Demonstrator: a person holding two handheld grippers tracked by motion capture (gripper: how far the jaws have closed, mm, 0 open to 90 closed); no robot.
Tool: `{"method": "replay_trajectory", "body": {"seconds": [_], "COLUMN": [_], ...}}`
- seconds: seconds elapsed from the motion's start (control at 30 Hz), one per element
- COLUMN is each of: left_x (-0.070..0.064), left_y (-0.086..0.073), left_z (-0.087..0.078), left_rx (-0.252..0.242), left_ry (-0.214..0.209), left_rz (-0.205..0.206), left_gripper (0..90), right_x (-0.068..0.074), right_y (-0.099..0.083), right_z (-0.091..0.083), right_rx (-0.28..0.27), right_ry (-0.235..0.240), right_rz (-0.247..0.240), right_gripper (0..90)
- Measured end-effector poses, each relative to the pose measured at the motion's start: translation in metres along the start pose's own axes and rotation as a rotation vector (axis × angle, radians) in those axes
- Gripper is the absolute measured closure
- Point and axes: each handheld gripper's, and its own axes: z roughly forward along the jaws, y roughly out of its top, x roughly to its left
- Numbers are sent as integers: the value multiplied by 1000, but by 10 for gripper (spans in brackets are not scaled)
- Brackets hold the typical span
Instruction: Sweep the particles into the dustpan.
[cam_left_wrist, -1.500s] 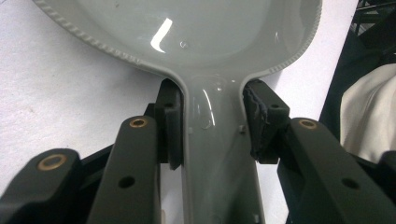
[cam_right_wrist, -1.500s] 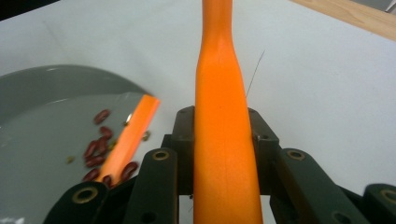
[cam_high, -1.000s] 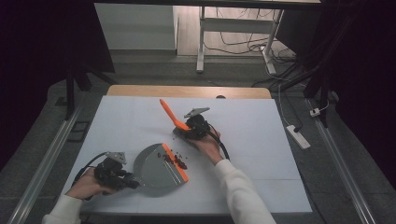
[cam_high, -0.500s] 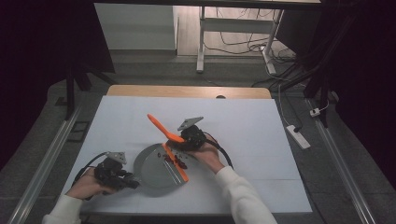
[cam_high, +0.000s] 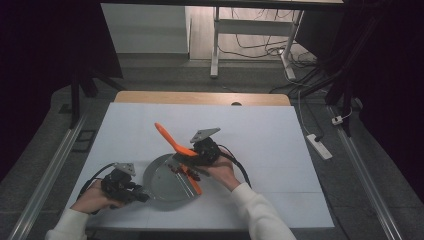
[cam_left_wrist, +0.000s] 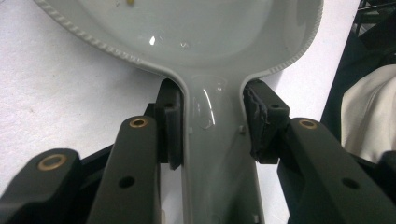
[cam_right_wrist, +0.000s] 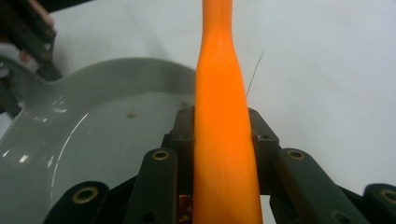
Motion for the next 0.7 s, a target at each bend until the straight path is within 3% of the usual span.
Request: {"method": "replay_trajectory", "body": {"seconds": [0.27, 0.53, 0.7], "left_x": [0, -1, 0], "left_y": [0, 0, 0], "left_z": [0, 0, 0], "left_rx": [-1, 1, 1], "left_ry": [2, 3, 2], "left_rz": [3, 1, 2], "left_gripper": [616, 616, 615], "right_x": [-15, -36, -55], "right_y": [-11, -17, -12], "right_z": [-14, -9, -7], "right_rx": [-1, 6, -9], "right_ry": [-102, -217, -255], "right_rz": [71, 109, 149], "right_gripper": [702, 702, 702]}}
